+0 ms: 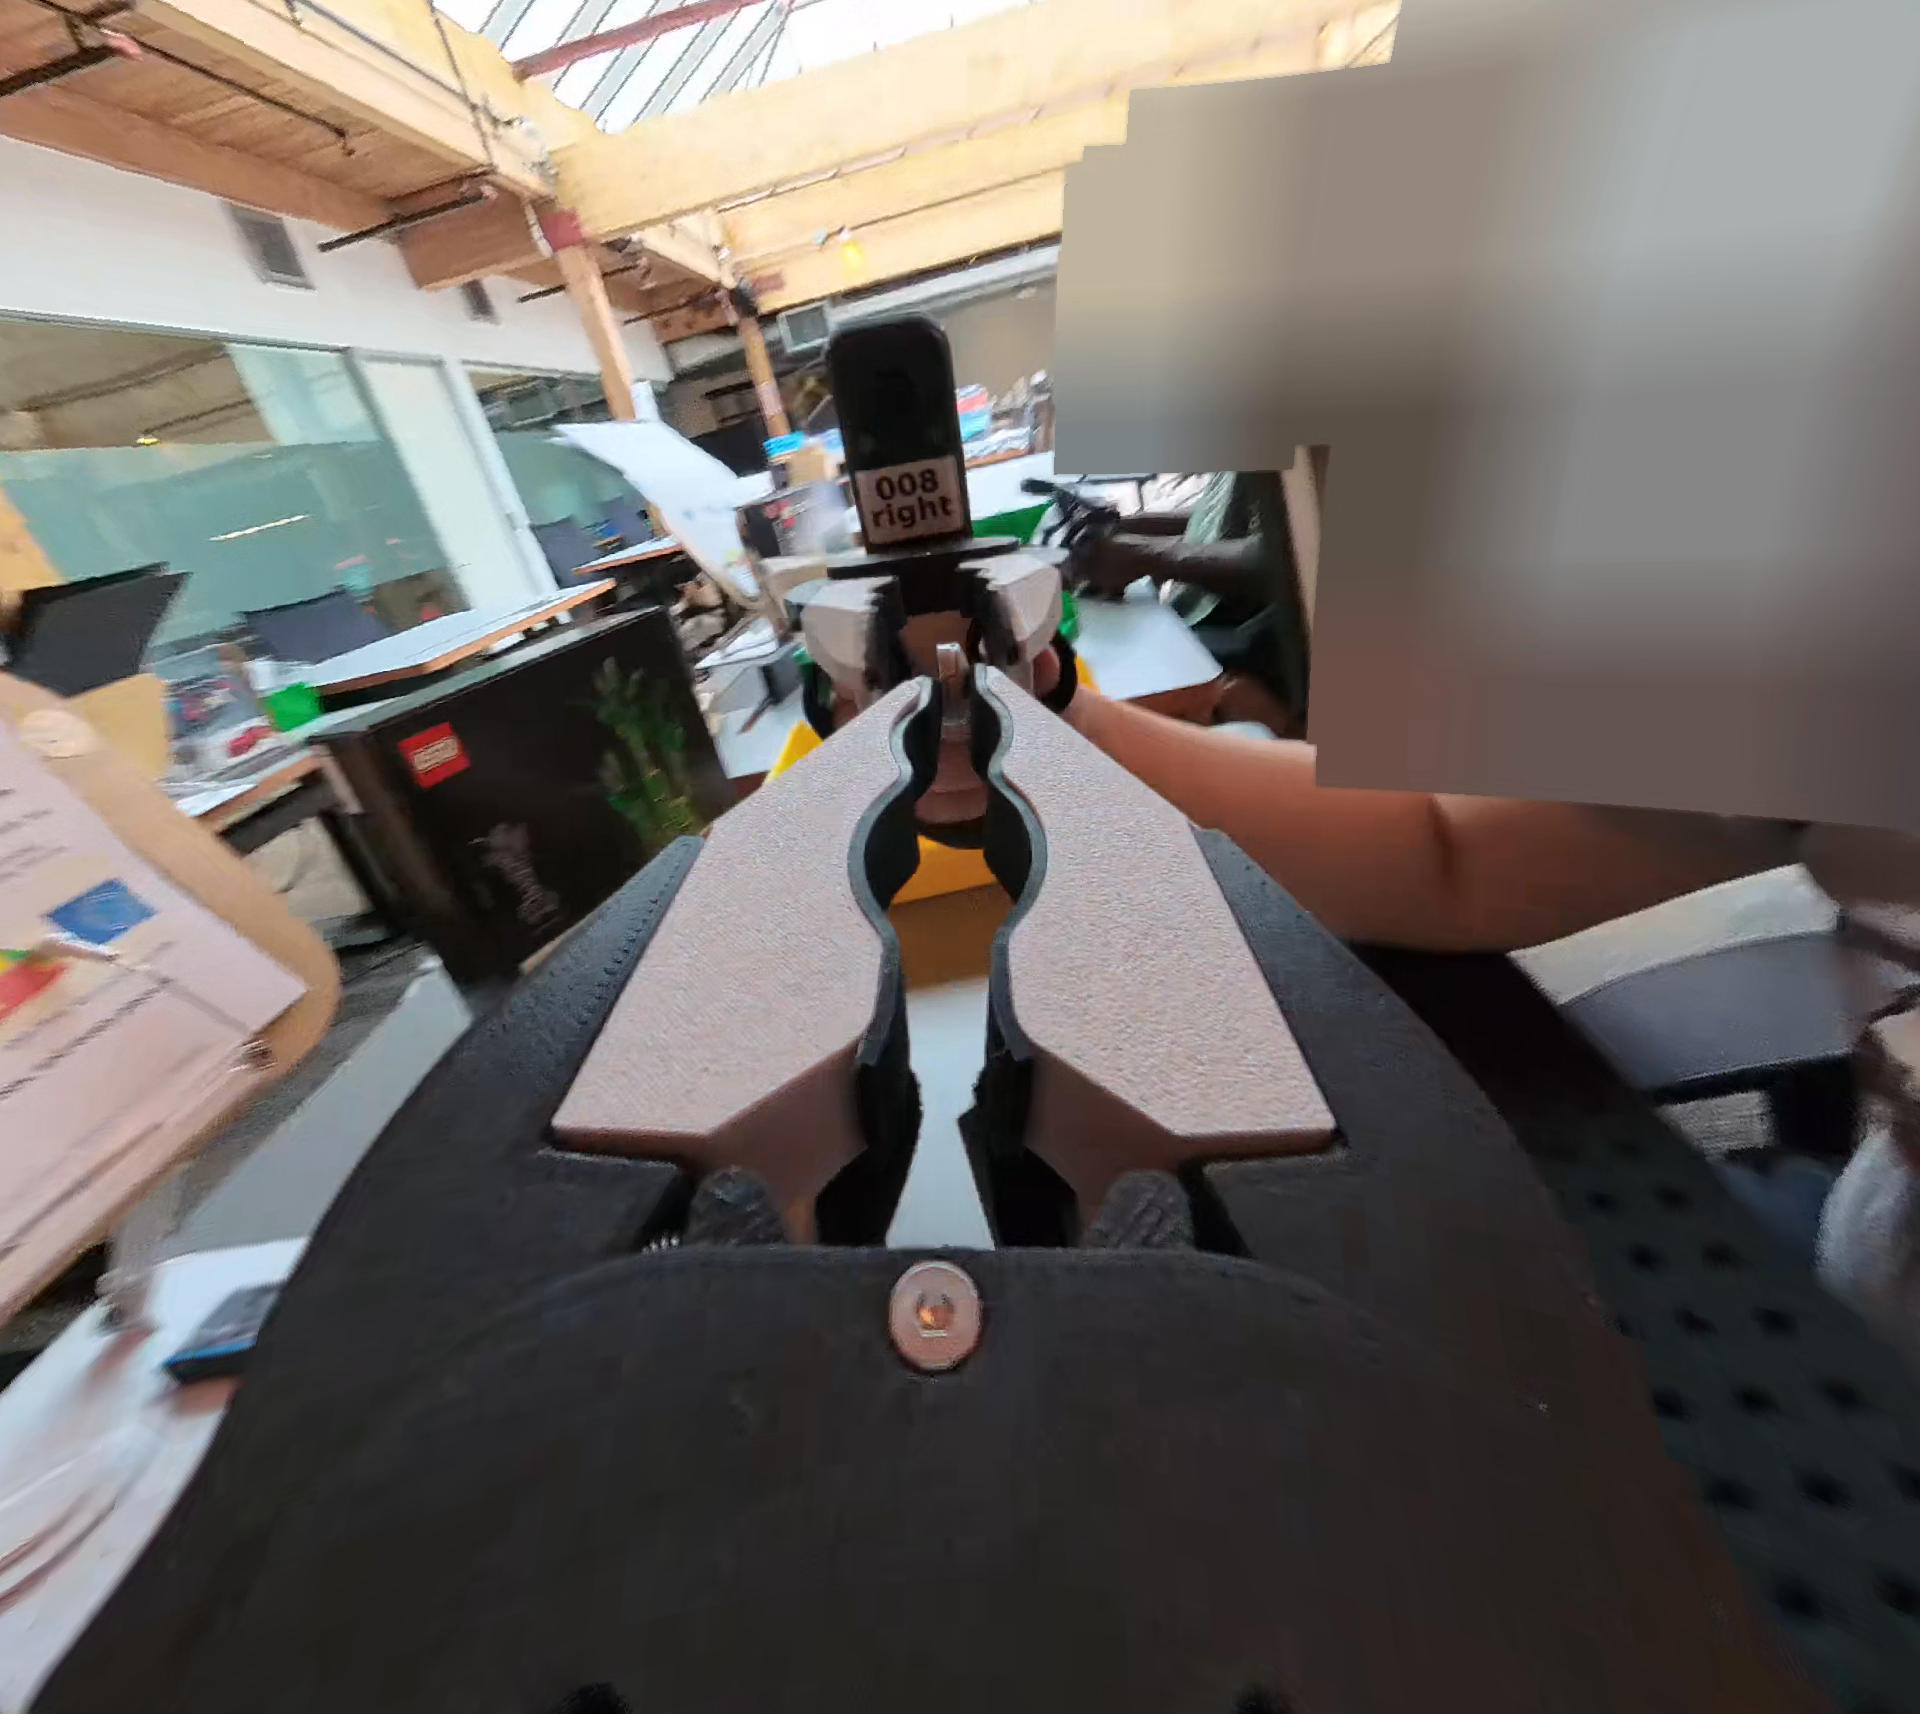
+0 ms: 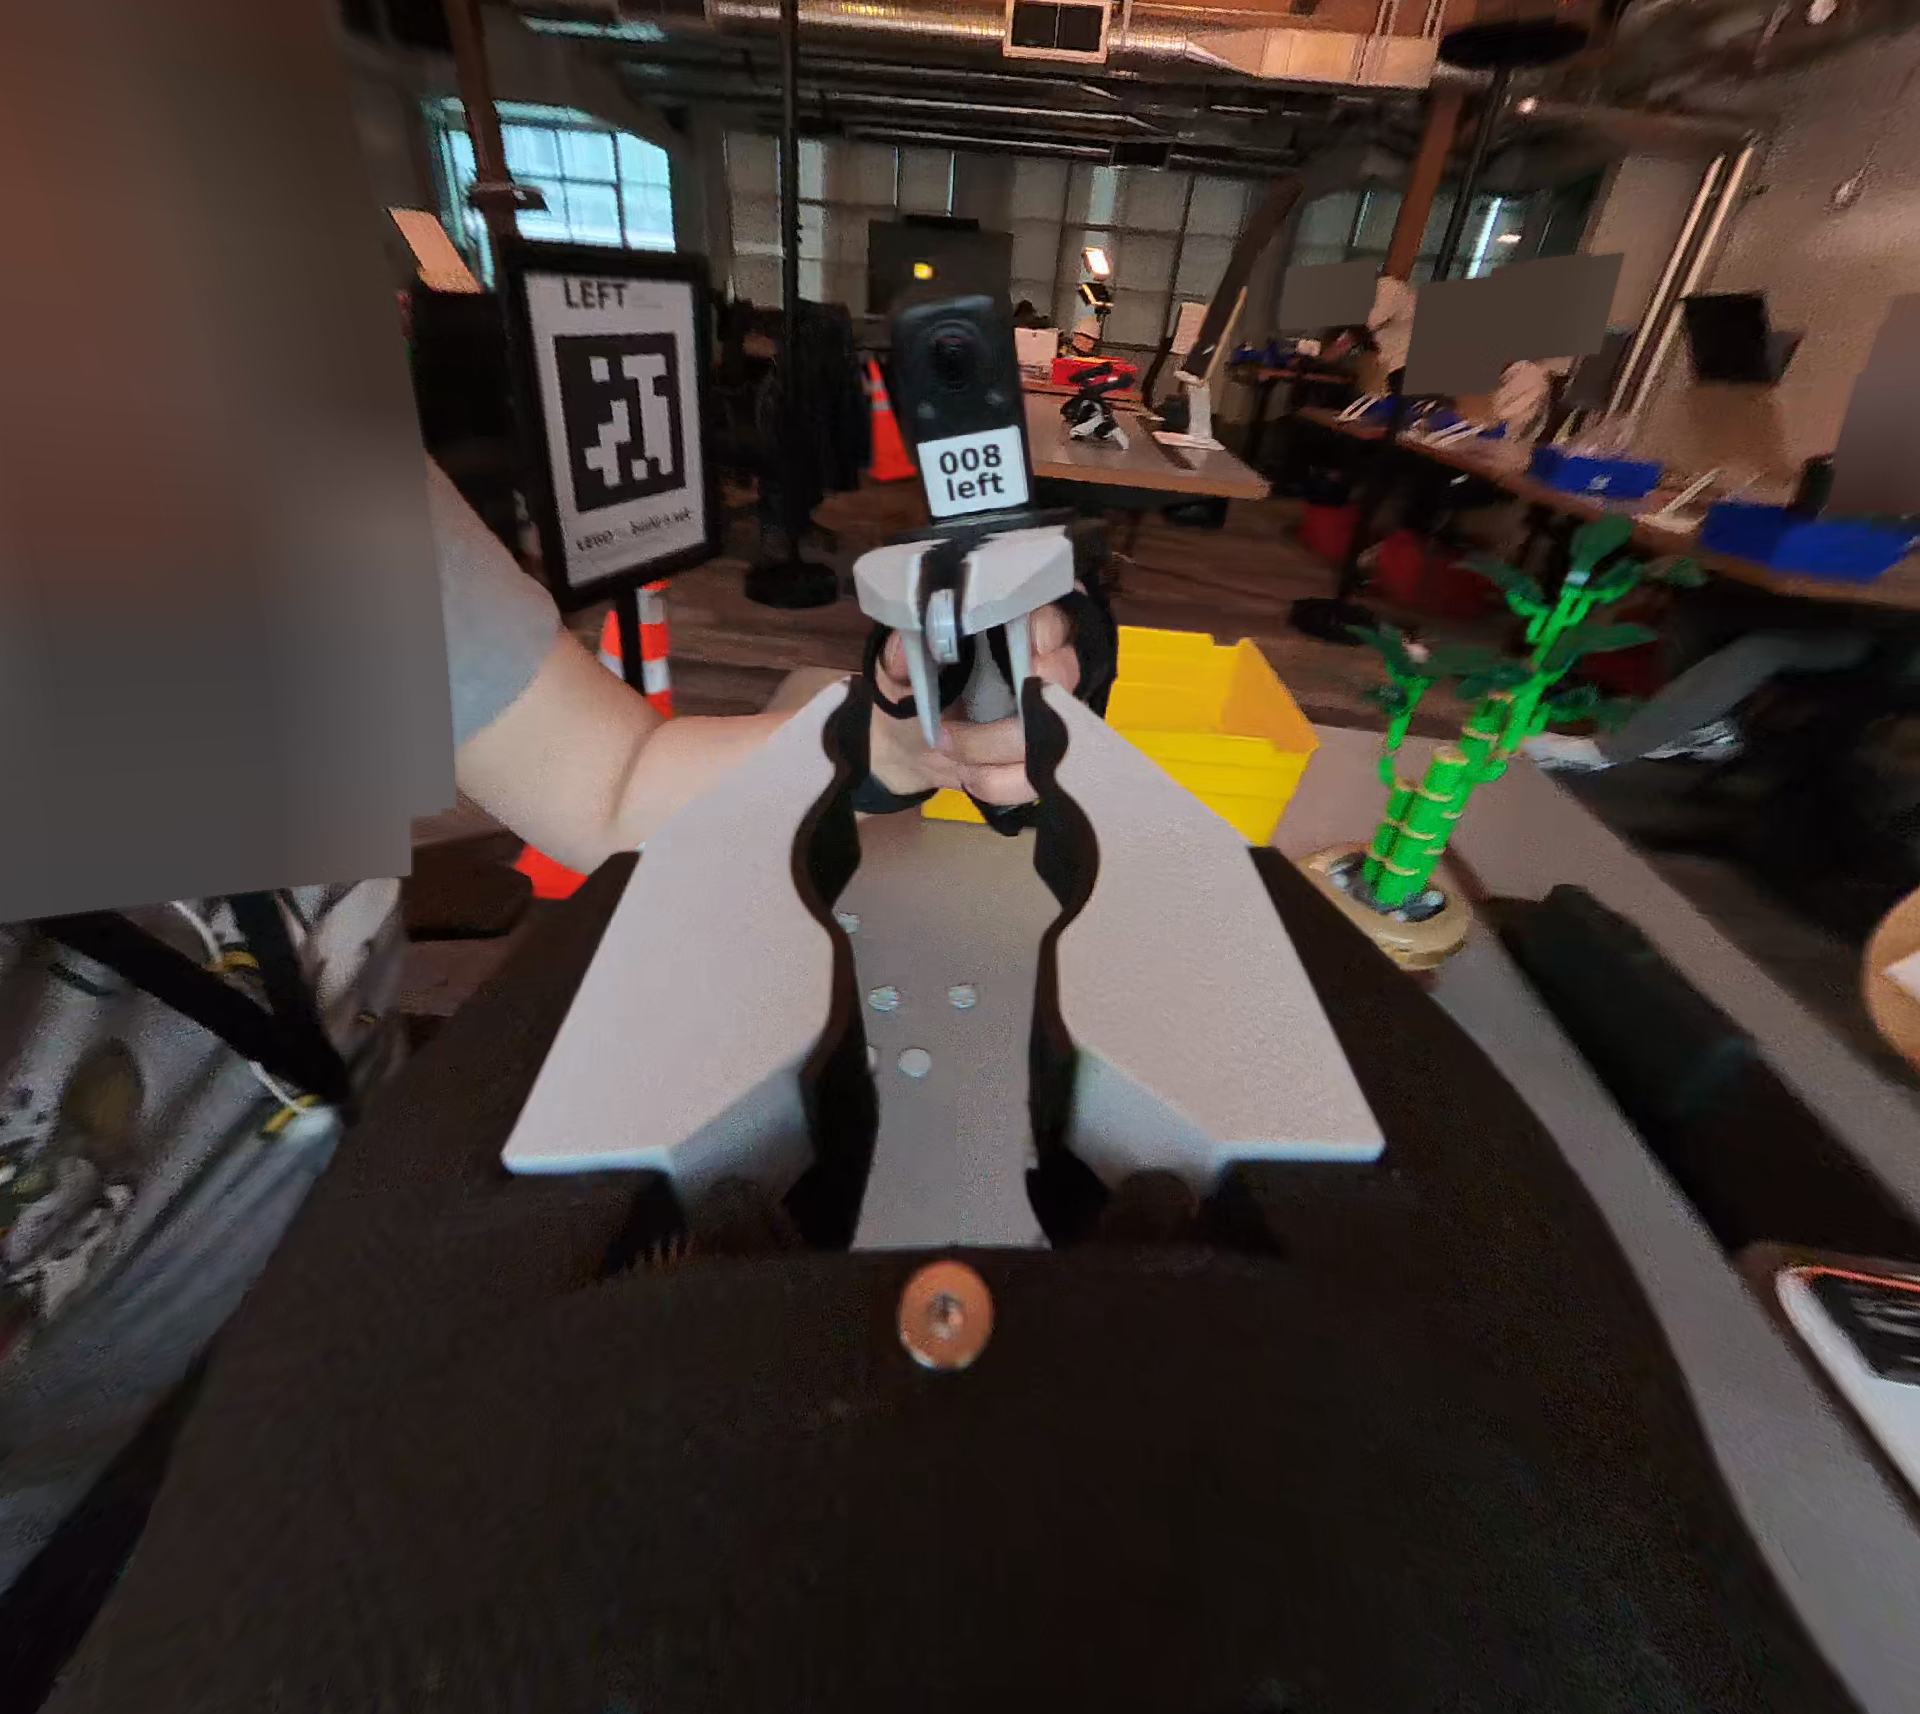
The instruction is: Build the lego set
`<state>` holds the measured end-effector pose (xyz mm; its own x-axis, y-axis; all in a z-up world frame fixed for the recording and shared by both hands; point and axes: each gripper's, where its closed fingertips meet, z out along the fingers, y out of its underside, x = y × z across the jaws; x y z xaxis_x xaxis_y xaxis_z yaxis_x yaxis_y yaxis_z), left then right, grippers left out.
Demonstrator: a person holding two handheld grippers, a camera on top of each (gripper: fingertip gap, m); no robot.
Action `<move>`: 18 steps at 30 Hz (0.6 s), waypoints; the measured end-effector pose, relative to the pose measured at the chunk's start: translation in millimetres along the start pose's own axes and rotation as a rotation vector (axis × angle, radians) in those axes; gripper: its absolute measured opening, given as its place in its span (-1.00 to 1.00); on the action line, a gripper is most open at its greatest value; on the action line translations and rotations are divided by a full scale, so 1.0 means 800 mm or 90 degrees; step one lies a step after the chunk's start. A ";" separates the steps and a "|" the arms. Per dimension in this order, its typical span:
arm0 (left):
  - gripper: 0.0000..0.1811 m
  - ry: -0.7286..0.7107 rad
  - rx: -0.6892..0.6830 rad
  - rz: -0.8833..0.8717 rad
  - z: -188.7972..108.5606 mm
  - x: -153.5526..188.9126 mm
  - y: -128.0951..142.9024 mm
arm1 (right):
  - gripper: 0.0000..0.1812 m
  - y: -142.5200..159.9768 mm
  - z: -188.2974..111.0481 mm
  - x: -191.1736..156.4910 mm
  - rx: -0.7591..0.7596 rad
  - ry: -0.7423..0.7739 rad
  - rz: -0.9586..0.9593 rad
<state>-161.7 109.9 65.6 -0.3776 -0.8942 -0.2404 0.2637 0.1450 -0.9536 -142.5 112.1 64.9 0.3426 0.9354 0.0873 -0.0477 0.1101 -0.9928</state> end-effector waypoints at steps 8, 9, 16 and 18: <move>-0.97 0.049 0.020 -0.027 0.002 0.014 -0.007 | -0.80 -0.011 0.012 -0.015 -0.023 0.037 -0.104; -0.97 0.048 0.017 -0.026 0.003 0.013 -0.005 | -0.81 -0.010 0.015 -0.016 -0.028 0.040 -0.113; -0.97 0.050 0.005 -0.025 0.004 0.014 -0.001 | -0.94 -0.002 0.025 -0.019 -0.054 0.039 -0.116; -0.97 0.051 0.005 -0.026 0.004 0.014 -0.001 | -0.95 -0.003 0.025 -0.019 -0.049 0.037 -0.110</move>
<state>-163.3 98.4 64.5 -0.4578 -0.8627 -0.2150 0.2528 0.1055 -0.9617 -166.4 104.5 67.3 0.3927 0.8838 0.2545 0.0875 0.2396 -0.9669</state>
